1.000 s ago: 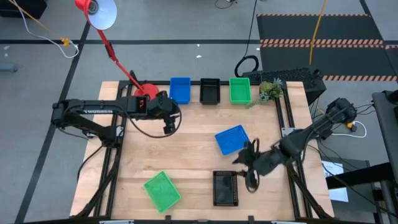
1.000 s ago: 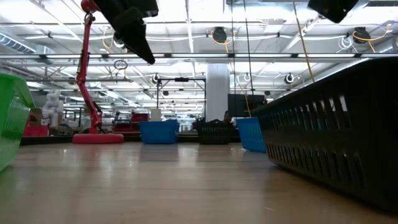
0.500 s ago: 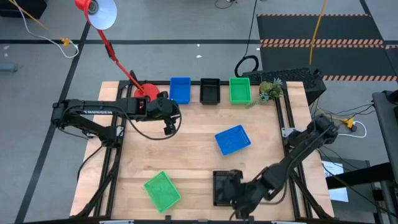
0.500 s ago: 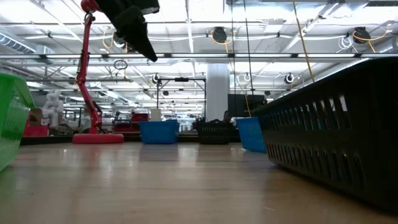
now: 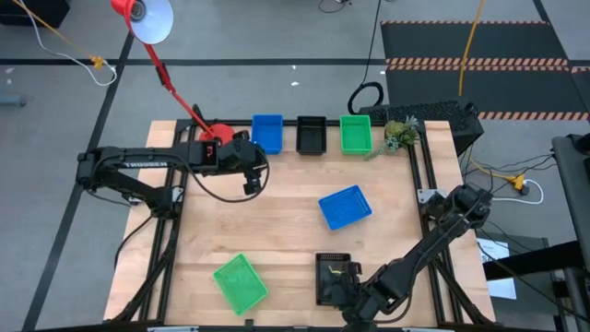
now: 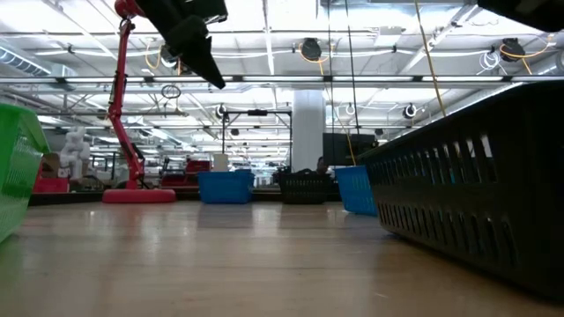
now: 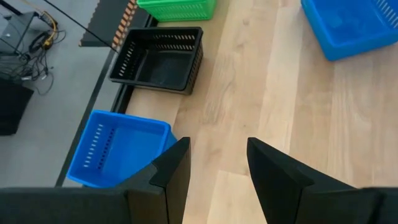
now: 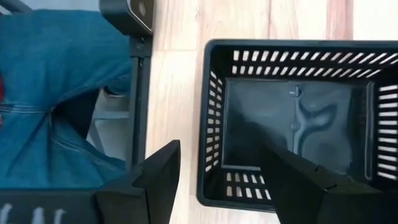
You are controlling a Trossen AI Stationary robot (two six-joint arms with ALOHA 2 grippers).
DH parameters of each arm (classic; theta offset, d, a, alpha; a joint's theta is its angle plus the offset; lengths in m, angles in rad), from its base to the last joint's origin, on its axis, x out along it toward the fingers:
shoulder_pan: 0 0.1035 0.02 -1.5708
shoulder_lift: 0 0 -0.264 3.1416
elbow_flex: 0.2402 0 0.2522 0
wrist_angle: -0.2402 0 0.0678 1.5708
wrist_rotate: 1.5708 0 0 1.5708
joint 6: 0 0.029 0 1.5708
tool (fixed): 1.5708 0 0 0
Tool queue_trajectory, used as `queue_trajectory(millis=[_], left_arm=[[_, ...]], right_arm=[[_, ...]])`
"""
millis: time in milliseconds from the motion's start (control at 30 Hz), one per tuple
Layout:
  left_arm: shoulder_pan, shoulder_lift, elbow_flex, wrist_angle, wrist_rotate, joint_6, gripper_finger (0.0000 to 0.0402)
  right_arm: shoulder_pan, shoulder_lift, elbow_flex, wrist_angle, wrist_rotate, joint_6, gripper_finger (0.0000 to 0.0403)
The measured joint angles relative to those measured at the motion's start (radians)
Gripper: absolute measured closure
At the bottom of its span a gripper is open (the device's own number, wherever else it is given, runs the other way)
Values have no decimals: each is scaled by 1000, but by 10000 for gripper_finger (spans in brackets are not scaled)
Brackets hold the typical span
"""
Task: Stack baskets by color
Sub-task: Stack the bottom black basket on top of the black baskets
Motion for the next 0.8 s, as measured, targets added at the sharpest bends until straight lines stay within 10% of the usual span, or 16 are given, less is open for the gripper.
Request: queue_trajectory(millis=[800], left_arm=[[6, 0, 0, 15, 5, -1, 243]], right_arm=[[22, 4, -140, 131, -73, -32, 354]])
